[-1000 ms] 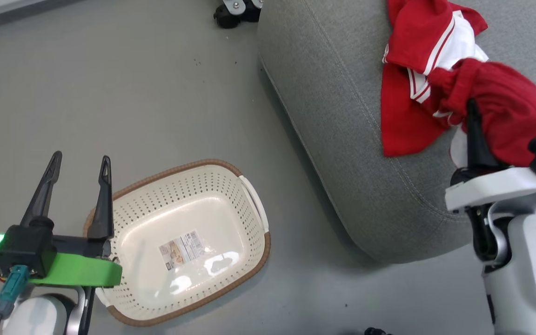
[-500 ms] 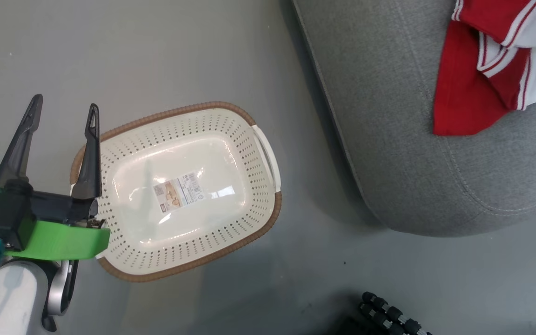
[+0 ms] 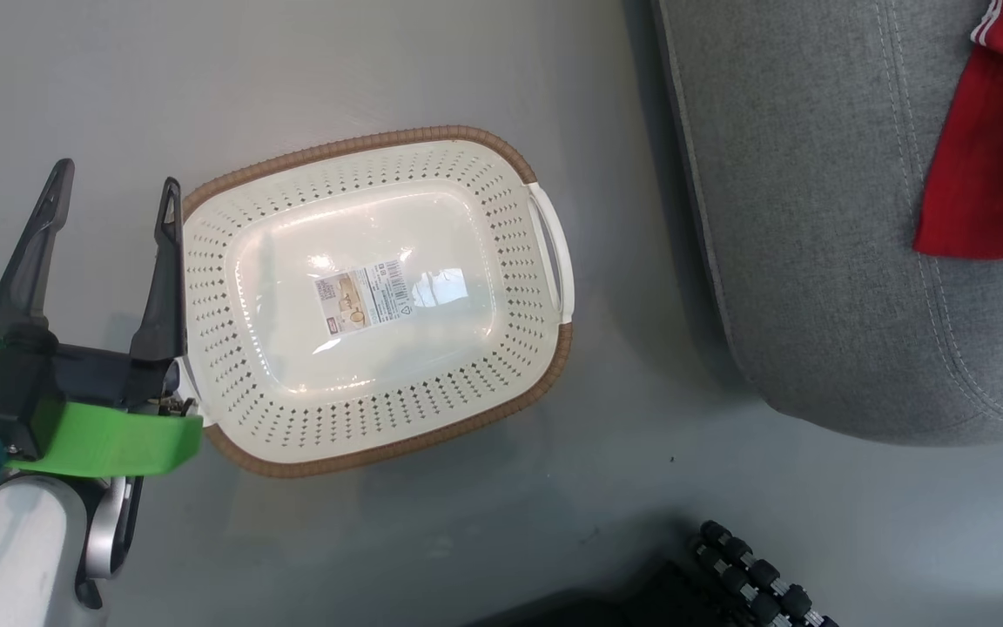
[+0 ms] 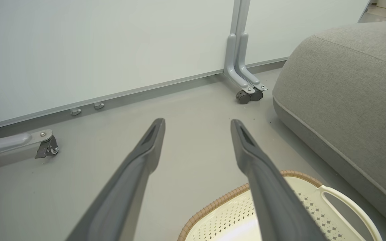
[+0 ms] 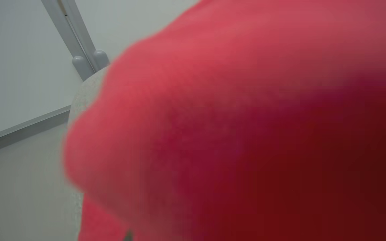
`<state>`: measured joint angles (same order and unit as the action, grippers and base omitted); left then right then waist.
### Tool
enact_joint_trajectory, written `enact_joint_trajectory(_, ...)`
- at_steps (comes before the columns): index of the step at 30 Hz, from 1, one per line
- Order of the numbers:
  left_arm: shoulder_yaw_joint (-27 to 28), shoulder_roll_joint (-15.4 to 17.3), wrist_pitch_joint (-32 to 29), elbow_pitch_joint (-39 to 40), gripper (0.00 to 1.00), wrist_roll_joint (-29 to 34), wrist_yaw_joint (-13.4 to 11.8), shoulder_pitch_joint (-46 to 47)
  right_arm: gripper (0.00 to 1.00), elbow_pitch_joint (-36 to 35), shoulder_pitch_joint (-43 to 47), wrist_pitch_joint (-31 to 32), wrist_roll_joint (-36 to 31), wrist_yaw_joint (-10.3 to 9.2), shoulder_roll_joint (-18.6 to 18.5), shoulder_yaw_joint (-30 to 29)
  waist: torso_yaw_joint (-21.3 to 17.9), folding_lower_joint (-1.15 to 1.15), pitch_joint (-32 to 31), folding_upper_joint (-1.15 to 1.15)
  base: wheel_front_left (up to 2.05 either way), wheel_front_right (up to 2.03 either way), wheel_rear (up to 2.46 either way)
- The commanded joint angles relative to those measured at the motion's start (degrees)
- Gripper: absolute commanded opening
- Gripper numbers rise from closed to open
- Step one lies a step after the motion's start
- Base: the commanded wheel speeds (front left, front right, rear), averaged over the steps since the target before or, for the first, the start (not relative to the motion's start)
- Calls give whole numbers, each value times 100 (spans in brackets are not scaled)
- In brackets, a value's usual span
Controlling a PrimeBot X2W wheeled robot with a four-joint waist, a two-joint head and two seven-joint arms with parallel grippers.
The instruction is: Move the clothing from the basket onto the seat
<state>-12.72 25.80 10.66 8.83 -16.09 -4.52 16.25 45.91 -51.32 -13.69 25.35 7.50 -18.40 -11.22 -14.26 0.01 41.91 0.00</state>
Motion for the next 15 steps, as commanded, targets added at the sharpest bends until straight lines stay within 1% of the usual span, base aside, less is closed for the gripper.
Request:
enact_joint_trajectory(1, 10, 31, 25, -12, 100, 11, -22, 48, 73, 81, 84, -46, 69, -2, -16, 38, -44, -1, -64, 0, 0, 0, 0)
enact_joint_trajectory(2, -1, 28, 27, -23, 100, 7, -26, 32, 100, 112, 125, -74, 93, -3, -32, 63, -56, -1, -94, 0, 0, 0, 0)
enact_joint_trajectory(7, -64, -28, 54, -85, 100, -19, -45, -25, 100, 26, 372, -153, 111, -3, 2, 93, -106, -1, -272, 0, 0, 0, 0)
enact_joint_trajectory(10, -101, -84, 69, -147, 100, -38, -60, -71, 100, -258, 620, -155, 31, -3, 22, -36, -119, -1, -424, 0, 0, 0, 0)
enact_joint_trajectory(15, -157, -180, 136, -315, 100, -92, -77, -149, 100, -791, 1217, -153, -175, -2, 264, -223, -114, -1, -747, 0, 0, 0, 0)
